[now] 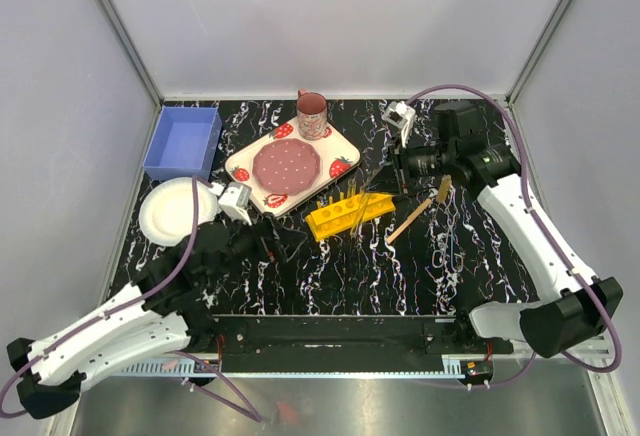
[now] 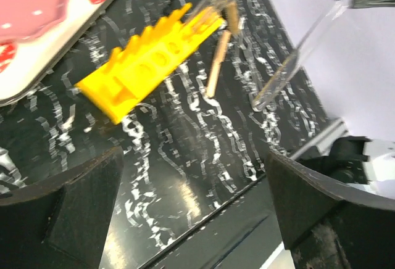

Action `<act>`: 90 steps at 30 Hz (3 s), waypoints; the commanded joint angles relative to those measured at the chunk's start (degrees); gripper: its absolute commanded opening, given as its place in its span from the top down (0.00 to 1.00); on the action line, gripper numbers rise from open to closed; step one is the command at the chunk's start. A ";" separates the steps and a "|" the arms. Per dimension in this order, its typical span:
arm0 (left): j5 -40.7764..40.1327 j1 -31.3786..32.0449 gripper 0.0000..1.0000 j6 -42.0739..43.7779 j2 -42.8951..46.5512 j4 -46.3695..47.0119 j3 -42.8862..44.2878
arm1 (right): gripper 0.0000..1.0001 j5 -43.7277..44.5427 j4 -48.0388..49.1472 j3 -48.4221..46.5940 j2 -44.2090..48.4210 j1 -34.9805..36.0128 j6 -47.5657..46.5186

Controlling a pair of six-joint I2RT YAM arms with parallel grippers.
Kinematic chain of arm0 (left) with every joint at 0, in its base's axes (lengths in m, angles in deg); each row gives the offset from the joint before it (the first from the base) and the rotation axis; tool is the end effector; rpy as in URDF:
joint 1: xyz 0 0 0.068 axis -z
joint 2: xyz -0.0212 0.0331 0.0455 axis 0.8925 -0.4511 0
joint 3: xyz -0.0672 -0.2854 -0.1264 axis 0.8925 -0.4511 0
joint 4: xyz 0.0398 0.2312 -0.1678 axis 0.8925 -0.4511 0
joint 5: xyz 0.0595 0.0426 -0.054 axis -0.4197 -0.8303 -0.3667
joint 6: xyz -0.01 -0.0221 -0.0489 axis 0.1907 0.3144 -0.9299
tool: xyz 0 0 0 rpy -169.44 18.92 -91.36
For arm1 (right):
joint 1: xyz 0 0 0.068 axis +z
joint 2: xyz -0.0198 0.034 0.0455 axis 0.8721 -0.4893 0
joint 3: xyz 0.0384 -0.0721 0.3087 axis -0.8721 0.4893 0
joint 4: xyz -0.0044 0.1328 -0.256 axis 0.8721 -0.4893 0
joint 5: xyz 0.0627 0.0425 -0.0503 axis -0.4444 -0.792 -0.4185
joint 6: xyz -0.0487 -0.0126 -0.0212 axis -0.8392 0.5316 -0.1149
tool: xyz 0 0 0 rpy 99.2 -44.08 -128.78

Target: Organize the chemistry lab equipment

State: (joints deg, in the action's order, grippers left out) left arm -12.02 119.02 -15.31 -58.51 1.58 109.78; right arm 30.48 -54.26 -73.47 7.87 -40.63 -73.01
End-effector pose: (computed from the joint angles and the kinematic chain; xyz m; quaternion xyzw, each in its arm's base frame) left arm 0.0844 -0.1126 0.3309 0.0599 0.7931 -0.3956 0.4593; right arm 0.2531 0.1233 0.4274 -0.3543 0.7508 0.4481 0.3317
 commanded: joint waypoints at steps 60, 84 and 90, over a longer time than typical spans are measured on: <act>-9.38 -1.87 0.01 -7.27 17.45 -18.21 -6.89 | 0.75 27.73 20.27 4.06 -11.61 16.58 -15.17; -8.50 -1.87 0.01 -6.83 16.92 -16.72 -7.68 | 0.73 26.41 20.53 6.96 -13.02 17.01 -17.54; -8.42 -1.87 0.01 -7.01 17.62 -16.72 -7.95 | 0.72 25.88 20.19 7.32 -13.45 17.10 -17.89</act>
State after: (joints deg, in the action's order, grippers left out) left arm -21.09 117.34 -22.41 -41.86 -17.81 102.46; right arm 57.98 -35.27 -66.52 -5.24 -24.32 -89.88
